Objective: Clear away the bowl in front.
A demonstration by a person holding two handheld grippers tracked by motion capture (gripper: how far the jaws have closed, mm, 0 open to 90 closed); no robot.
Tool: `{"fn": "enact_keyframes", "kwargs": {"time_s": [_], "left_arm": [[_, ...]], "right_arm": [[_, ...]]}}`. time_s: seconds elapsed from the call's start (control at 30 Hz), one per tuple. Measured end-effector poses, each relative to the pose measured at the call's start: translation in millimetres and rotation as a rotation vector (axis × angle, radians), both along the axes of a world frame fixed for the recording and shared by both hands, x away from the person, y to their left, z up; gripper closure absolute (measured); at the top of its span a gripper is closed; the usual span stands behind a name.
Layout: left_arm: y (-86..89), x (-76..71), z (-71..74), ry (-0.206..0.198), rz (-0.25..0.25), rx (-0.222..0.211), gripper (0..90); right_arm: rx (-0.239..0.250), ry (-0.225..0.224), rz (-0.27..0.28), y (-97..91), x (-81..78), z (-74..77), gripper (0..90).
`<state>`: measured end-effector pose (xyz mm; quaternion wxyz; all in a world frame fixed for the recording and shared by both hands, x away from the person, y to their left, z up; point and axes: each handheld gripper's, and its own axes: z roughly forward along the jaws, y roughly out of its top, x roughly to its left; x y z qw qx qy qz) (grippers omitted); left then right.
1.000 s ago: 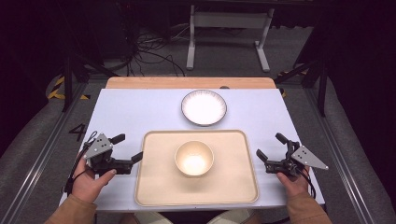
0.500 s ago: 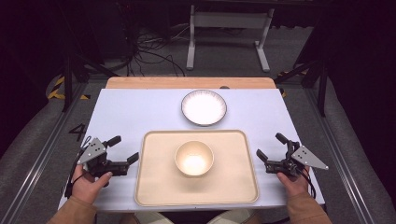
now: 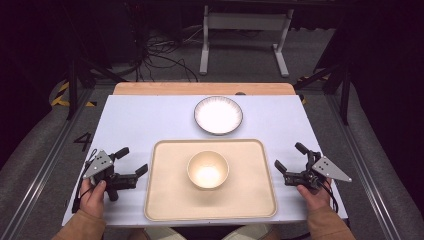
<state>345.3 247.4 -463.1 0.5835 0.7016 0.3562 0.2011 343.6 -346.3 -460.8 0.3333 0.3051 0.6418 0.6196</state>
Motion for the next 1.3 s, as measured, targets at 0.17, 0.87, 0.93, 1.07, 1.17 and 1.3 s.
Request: {"fn": "enact_keyframes", "kwargs": {"time_s": [0.17,0.87,0.93,1.07,1.17,1.3], "left_arm": [[-1.6,-0.5,-5.0,-0.020,-0.010,-0.001,3.9],[-0.8,-11.2,-9.6,-0.146,-0.067,-0.004,0.9],[-0.1,-11.4,-10.0,-0.149,-0.067,-0.011,0.8],[-1.4,-12.6,-9.8,-0.157,-0.076,0.004,0.7],[-0.9,-12.5,-9.8,-0.155,-0.081,0.003,0.7],[-1.0,-12.5,-9.8,-0.155,-0.081,0.003,0.7]], "right_arm": [[0.000,0.000,0.000,0.1,-0.1,0.0,0.1],[-0.001,-0.003,0.001,0.1,-0.1,-0.1,0.1],[-0.001,-0.002,0.001,0.0,-0.1,-0.1,0.1],[-0.002,-0.003,0.001,0.0,-0.2,-0.1,0.1],[-0.002,-0.003,0.001,0.0,-0.2,-0.1,0.1],[-0.002,-0.004,0.001,0.0,-0.2,-0.1,0.1]]}}
